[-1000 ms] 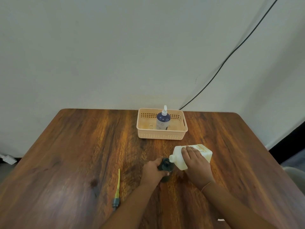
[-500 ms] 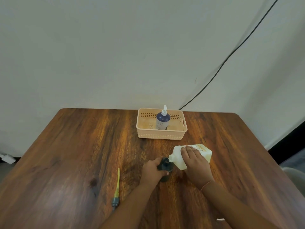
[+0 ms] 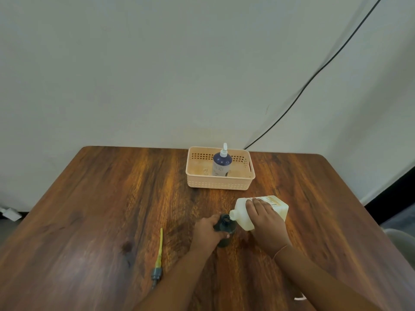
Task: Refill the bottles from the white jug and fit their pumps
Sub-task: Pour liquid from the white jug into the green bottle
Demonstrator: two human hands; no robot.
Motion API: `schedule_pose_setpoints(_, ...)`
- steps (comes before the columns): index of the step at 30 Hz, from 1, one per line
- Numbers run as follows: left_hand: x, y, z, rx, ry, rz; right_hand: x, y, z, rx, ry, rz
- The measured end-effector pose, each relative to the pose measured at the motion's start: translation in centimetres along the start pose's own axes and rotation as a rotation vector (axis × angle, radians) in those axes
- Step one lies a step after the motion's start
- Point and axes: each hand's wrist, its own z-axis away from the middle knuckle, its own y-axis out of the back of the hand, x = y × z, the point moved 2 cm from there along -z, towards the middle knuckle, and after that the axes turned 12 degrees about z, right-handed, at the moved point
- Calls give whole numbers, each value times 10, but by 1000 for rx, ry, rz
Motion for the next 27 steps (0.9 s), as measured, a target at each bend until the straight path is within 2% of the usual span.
schedule_pose_setpoints(8, 0, -1, 0, 5, -1, -10, -2, -6, 3, 6, -52, -9)
schedule_pose_setpoints(13, 0, 0, -1, -5, -28, -34, -2, -10, 7, 41, -123, -131)
schedule_pose_setpoints(16, 0, 1, 0, -4, -27, -31, -5, -15, 11, 48, -255, -331)
schedule_pose_setpoints(22, 1, 1, -1, -7, -35, -53, -6, -31, 26, 37, -660, -758)
schedule_pose_setpoints(27, 0, 1, -1, -7, -40, -58, 1, -43, 33, 118, -861, -902)
